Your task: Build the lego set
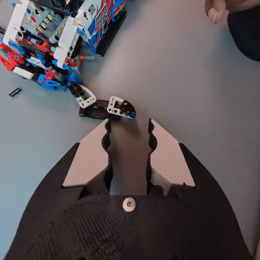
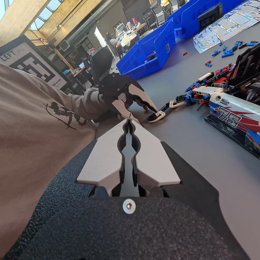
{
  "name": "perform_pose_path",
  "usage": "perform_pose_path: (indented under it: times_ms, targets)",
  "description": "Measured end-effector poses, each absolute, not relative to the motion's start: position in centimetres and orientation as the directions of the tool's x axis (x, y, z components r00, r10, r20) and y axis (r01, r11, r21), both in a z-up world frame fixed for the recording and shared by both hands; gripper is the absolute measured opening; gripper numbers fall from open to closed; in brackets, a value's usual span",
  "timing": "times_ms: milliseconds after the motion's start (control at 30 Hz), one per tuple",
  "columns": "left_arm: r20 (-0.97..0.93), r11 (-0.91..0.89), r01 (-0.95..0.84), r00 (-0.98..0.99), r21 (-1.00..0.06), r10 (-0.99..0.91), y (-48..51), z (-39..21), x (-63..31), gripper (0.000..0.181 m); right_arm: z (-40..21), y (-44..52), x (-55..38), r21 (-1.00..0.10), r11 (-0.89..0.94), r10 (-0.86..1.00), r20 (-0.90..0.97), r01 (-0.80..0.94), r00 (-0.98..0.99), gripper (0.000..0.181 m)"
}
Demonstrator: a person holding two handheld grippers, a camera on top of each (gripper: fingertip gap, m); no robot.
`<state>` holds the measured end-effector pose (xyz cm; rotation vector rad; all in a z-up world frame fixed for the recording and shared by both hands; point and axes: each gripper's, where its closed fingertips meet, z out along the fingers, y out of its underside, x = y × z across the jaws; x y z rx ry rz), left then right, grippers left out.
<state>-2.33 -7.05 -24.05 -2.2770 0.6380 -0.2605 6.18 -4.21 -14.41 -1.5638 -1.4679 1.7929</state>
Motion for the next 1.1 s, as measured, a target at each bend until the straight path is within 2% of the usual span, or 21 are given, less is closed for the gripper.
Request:
perform_pose_path:
  times_ms: [33,267,367,500,667,800,967,1100]
  targets:
    - [-0.042,-0.584,-0.377,0.862,-0.719,-0.505,-6.7,-24.1,-2.2,0.049,-14.5,-4.2,6.2,-0.843,-0.406,0.788,-0.518,0.352,-0.332,0.000]
    - [-0.203,-0.525,-0.471,0.849,-0.709,-0.488,-4.9,-23.9,-3.6,0.011,-14.6,-4.1,6.1,-0.842,-0.414,0.794,-0.520,0.346,-0.315,0.000]
    - [-0.230,-0.519,-0.500,0.836,-0.694,-0.498,-4.7,-23.9,-4.8,0.015,-14.7,-4.0,6.1,-0.841,-0.416,0.795,-0.521,0.346,-0.311,0.000]
    - [-0.089,-0.510,-0.422,0.828,-0.750,-0.554,-5.3,-23.0,-2.3,0.042,-14.9,-4.0,5.9,-0.836,-0.423,0.791,-0.528,0.349,-0.308,0.000]
    - [-0.232,-0.455,-0.491,0.827,-0.743,-0.512,-3.5,-23.4,-1.5,0.060,-15.0,-4.0,5.8,-0.832,-0.429,0.785,-0.536,0.352,-0.310,0.000]
    - [-0.212,-0.443,-0.524,0.785,-0.728,-0.582,-3.5,-23.7,-1.5,0.040,-14.8,-4.1,6.0,-0.837,-0.424,0.790,-0.528,0.344,-0.311,0.000]
    - [-0.247,-0.341,-0.606,0.681,-0.719,-0.689,-4.2,-23.6,-2.0,0.039,-14.6,-3.9,6.1,-0.835,-0.438,0.783,-0.537,0.334,-0.315,0.000]
    - [-0.205,-0.275,-0.609,0.600,-0.744,-0.773,-5.4,-23.6,-1.7,0.039,-15.0,-4.1,5.9,-0.830,-0.435,0.781,-0.541,0.349,-0.313,0.000]
